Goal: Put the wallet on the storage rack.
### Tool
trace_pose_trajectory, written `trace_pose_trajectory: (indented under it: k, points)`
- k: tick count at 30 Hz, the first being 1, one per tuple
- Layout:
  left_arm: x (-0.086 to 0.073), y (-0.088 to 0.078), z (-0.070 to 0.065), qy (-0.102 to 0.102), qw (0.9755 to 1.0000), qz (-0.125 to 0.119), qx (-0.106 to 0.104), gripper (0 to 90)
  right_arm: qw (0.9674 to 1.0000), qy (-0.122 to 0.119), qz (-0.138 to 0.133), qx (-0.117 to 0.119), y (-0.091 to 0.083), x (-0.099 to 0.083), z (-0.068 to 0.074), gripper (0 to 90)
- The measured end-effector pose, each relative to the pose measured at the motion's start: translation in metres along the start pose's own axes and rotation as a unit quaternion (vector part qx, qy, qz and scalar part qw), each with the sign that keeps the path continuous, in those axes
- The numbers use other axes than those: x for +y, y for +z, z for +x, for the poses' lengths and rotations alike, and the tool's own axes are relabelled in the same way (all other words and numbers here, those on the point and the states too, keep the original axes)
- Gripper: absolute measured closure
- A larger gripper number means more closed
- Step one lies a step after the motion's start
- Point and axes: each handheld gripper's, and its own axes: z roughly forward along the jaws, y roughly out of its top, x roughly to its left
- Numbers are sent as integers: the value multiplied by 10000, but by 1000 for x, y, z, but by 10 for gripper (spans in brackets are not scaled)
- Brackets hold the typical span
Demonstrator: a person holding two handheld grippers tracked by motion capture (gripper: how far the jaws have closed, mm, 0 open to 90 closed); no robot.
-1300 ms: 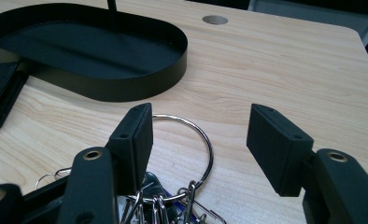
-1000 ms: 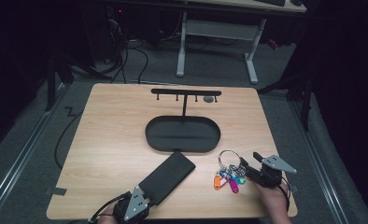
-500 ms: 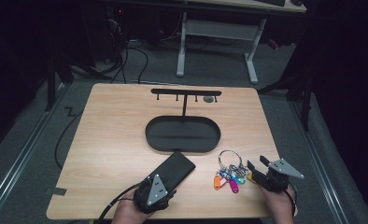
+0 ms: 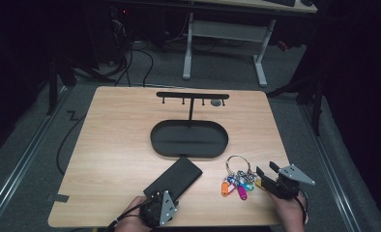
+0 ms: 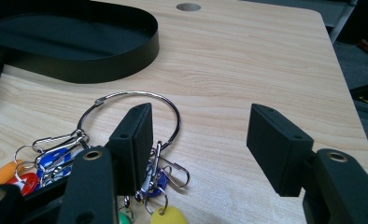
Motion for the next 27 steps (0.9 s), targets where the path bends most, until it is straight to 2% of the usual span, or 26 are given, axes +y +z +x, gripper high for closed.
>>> trace_pose_trajectory:
  k: [2, 4, 9, 13, 16, 19, 23, 26, 27]
  points:
    - [0, 0, -2, 129, 9999, 15, 68, 546, 10000, 15, 5, 14, 1, 0, 0, 412]
    - [-1, -2, -2, 173, 9998, -9, 79, 592, 10000, 1, 1, 28, 1, 1, 1, 411]
    - [-3, -6, 2, 107, 9999, -31, 73, 732, 10000, 0, -30, 41, 0, 2, 1, 412]
    - [-3, -9, 4, 11, 9999, -90, 77, 788, 10000, 52, -50, 51, -1, 2, -1, 412]
    - [-2, -13, 8, -181, 9996, -220, 61, 806, 10000, 58, -54, 49, -1, 2, -1, 413]
    - [-2, -19, 16, -427, 9982, -420, 52, 817, 9999, 75, -54, 46, -1, 1, -2, 413]
    - [-4, -28, 26, -773, 9947, -673, -20, 818, 10000, 58, -51, 52, 0, 1, -2, 414]
    - [-6, -36, 34, -1002, 9912, -859, -49, 822, 9999, 64, -55, 56, 0, 2, -2, 414]
    - [-6, -39, 37, -1103, 9893, -951, -65, 823, 9999, 63, -58, 57, 0, 2, -2, 414]
